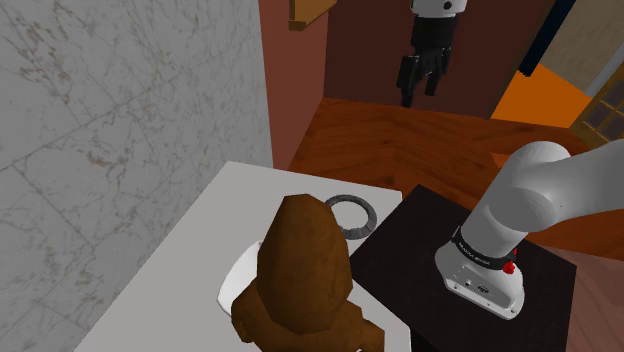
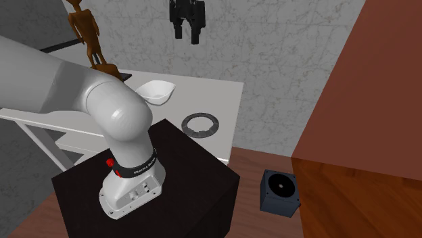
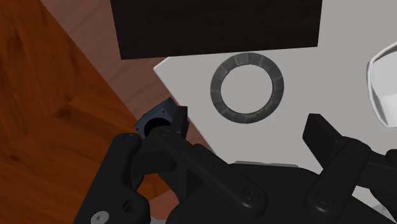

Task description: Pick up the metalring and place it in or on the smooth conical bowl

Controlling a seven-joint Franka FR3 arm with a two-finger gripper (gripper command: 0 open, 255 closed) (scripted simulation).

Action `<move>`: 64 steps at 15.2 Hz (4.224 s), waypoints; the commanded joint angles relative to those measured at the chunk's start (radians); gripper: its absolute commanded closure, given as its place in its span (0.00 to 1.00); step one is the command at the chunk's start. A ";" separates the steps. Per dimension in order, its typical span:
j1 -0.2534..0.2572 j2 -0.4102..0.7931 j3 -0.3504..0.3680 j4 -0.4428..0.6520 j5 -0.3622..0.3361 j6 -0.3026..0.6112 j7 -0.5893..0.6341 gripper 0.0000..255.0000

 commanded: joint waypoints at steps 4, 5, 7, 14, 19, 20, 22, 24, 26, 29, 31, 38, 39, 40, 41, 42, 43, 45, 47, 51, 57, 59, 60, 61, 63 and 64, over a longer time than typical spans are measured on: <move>0.010 0.009 0.020 -0.090 0.021 0.101 0.013 0.00; 0.014 0.015 0.027 -0.117 0.028 0.135 0.017 0.00; 0.022 0.032 0.042 -0.169 0.043 0.206 0.025 0.00; 0.052 0.153 0.101 -0.311 0.096 0.477 0.052 0.00; 0.070 0.303 0.147 -0.369 0.130 0.690 0.070 0.00; 0.073 0.339 0.157 -0.375 0.136 0.734 0.074 0.00; 0.078 0.417 0.176 -0.383 0.144 0.822 0.082 0.00; 0.081 0.503 0.195 -0.384 0.148 0.911 0.093 0.00; 0.082 0.594 0.213 -0.378 0.145 0.998 0.106 0.00; 0.080 0.738 0.237 -0.356 0.121 1.123 0.137 0.00; 0.079 0.837 0.246 -0.333 0.087 1.200 0.168 0.00; 0.095 0.997 0.228 -0.311 0.004 1.334 0.232 0.00; 0.098 1.014 0.223 -0.309 -0.006 1.350 0.240 0.00; 0.103 1.032 0.217 -0.308 -0.017 1.366 0.247 0.00; 0.106 1.042 0.213 -0.307 -0.023 1.375 0.252 0.00; 0.106 1.042 0.212 -0.307 -0.023 1.375 0.252 0.00; 0.106 1.042 0.212 -0.307 -0.023 1.375 0.252 0.00; 0.106 1.042 0.212 -0.307 -0.023 1.375 0.252 0.00; 0.106 1.042 0.212 -0.307 -0.023 1.375 0.252 0.00; 0.106 1.042 0.212 -0.307 -0.023 1.375 0.252 1.00; 0.108 1.041 0.214 -0.306 -0.022 1.373 0.254 1.00; 0.102 1.024 0.219 -0.310 -0.012 1.360 0.244 1.00; 0.098 1.005 0.226 -0.312 -0.001 1.345 0.237 1.00; 0.094 0.987 0.232 -0.314 0.010 1.329 0.230 1.00; 0.089 0.951 0.242 -0.318 0.032 1.297 0.216 1.00; 0.087 0.932 0.246 -0.319 0.043 1.281 0.209 1.00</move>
